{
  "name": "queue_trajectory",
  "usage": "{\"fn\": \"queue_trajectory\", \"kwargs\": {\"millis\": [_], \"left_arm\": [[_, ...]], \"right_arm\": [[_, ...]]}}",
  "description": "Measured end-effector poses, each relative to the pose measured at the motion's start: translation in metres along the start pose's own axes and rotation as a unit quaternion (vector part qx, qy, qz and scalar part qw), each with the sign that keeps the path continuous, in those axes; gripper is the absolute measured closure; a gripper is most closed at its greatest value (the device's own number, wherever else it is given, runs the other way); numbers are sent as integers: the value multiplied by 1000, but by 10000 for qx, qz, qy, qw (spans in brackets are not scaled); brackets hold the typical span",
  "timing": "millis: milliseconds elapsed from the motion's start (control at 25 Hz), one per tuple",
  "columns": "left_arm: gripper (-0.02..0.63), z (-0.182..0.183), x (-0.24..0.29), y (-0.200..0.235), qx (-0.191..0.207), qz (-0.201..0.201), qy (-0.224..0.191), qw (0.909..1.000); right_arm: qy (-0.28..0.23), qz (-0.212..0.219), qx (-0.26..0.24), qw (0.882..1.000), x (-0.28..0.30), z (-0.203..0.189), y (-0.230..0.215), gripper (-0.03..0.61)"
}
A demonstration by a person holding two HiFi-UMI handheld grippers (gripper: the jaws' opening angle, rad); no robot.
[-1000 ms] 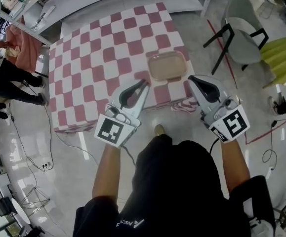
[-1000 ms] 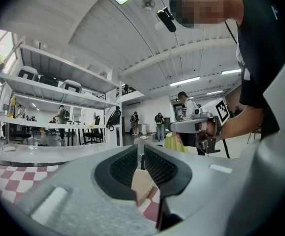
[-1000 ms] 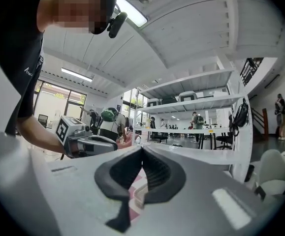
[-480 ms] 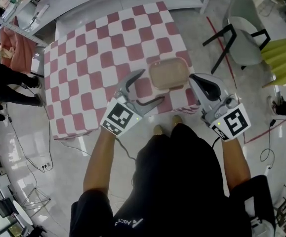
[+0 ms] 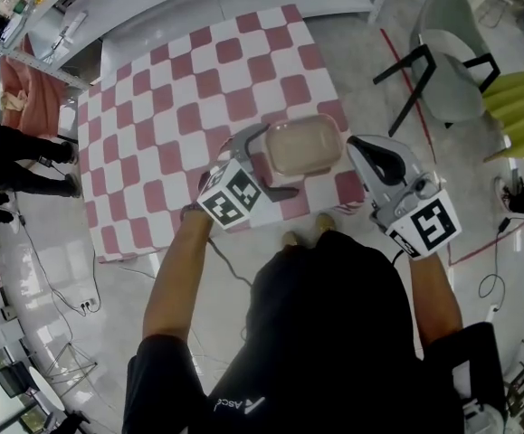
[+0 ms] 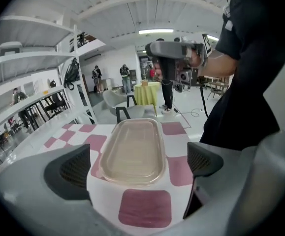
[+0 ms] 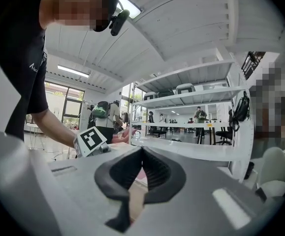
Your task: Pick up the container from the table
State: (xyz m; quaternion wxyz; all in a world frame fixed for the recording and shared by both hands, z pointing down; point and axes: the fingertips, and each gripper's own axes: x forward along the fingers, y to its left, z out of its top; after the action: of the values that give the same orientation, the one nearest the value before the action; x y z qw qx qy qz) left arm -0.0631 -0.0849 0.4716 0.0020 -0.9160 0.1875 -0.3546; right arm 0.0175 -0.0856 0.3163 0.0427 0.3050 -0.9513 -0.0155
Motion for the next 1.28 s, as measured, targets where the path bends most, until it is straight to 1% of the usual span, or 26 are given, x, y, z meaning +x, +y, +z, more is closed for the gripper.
{"fn": "queue_trajectory", "kwargs": {"millis": [120, 200, 520, 720, 880, 1280], "left_arm": [[15, -11, 15, 3, 104, -118, 374, 9992], [15, -16, 23, 7, 118, -174, 534, 9983], [14, -32, 44, 10, -36, -531, 962, 9939], [14, -39, 52, 13, -53, -657, 1272, 9897], [12, -41, 55, 13, -91, -730, 1321, 9885], [12, -39, 56, 14, -74, -688, 1124, 9913]], "right_arm": [[19, -38, 50, 10000, -2, -4, -8, 575], [40, -65, 83, 9999, -4, -8, -13, 575], [157, -180, 208, 9995, -8, -21, -27, 575], [216, -229, 297, 9991, -11, -29, -31, 575], [237, -293, 501, 9980, -11, -32, -33, 575], [360, -191, 450, 9982, -10, -44, -35, 575]]}}
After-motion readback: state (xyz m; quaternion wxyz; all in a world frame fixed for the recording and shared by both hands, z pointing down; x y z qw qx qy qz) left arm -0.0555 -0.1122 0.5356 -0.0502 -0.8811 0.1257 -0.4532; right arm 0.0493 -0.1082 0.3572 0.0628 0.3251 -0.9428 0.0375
